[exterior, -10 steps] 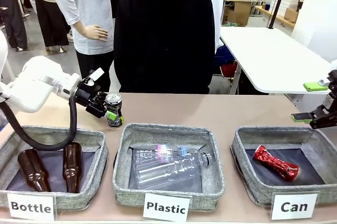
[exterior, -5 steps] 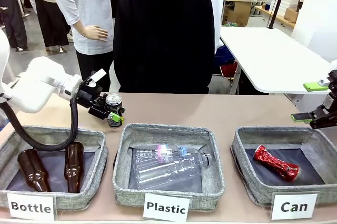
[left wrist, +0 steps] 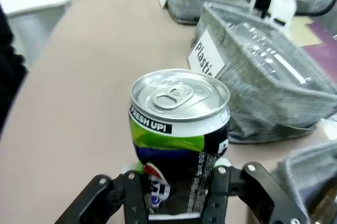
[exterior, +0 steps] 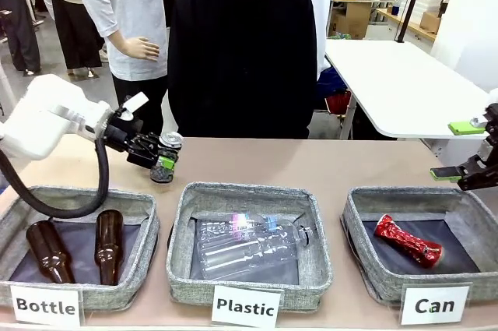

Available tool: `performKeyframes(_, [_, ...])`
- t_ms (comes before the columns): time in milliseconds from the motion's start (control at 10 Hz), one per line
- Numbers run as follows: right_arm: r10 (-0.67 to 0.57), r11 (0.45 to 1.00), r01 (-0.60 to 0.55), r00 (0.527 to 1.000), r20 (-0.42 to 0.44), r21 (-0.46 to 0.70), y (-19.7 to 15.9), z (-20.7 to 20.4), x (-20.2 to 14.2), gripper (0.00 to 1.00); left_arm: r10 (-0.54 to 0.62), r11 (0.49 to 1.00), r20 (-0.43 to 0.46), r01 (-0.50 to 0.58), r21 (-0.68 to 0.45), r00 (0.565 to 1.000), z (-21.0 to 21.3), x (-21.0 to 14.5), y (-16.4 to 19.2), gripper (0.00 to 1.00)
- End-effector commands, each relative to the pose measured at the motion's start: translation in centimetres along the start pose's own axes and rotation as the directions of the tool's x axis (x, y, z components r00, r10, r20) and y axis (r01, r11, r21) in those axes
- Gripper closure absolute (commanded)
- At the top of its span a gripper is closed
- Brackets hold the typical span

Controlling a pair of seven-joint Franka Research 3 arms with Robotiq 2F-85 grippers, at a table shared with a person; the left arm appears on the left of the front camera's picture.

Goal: Sort the can waste into the basket.
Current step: Pick up the can waste from the table and place it in the right Fabric basket.

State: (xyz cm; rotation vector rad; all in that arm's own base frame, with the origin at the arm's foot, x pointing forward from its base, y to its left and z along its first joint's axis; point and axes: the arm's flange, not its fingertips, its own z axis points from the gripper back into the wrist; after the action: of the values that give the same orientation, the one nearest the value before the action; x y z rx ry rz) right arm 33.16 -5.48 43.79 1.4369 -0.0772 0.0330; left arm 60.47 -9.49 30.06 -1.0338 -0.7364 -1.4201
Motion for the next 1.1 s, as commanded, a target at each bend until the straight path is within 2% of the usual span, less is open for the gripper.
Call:
performKeyframes(0, [0.029,1.0,-0.029,1.0,-0.008,0.001,0.1,0.2,-0.1,0.0,-0.03,0.999,0.007,0.03,-0.011,1.0,3.2,2.9,-4.6,1.0])
performKeyframes(100, [0.029,1.0,-0.029,1.0,-0.008,0.001,0.1,0.2,-0.1,0.0,-0.015,0.999,0.03,0.016,-0.048,0.999,5.3,5.1,-7.5,1.0])
performKeyframes(300, [0.029,1.0,-0.029,1.0,-0.008,0.001,0.1,0.2,-0.1,0.0,0.106,0.989,0.02,-0.103,-0.108,0.994,8.4,8.3,-13.9,1.0])
performKeyframes(500, [0.029,1.0,-0.029,1.0,-0.008,0.001,0.1,0.2,-0.1,0.0,0.189,0.982,0.003,-0.189,-0.028,0.982,10.0,9.0,-21.6,1.0])
performKeyframes(600, [0.029,1.0,-0.029,1.0,-0.008,0.001,0.1,0.2,-0.1,0.0,0.18,0.983,0.002,-0.18,0.021,0.984,9.7,8.2,-24.3,0.95])
performKeyframes(700, [0.029,1.0,-0.029,1.0,-0.008,0.001,0.1,0.2,-0.1,0.0,0.159,0.986,-0.003,-0.158,0.055,0.987,9.6,7.5,-25.7,0.95])
performKeyframes(800, [0.029,1.0,-0.029,1.0,-0.008,0.001,0.1,0.2,-0.1,0.0,0.147,0.987,0.02,-0.148,0.057,0.989,10.1,6.9,-25.7,0.95])
performKeyframes(900, [0.029,1.0,-0.029,1.0,-0.008,0.001,0.1,0.2,-0.1,0.0,0.171,0.985,0.015,-0.171,-0.004,0.985,10.5,8.0,-24.2,0.95])
performKeyframes(1000, [0.029,1.0,-0.029,1.0,-0.008,0.001,0.1,0.2,-0.1,0.0,0.171,0.985,0.015,-0.171,-0.004,0.985,10.5,8.0,-24.2,0.95])
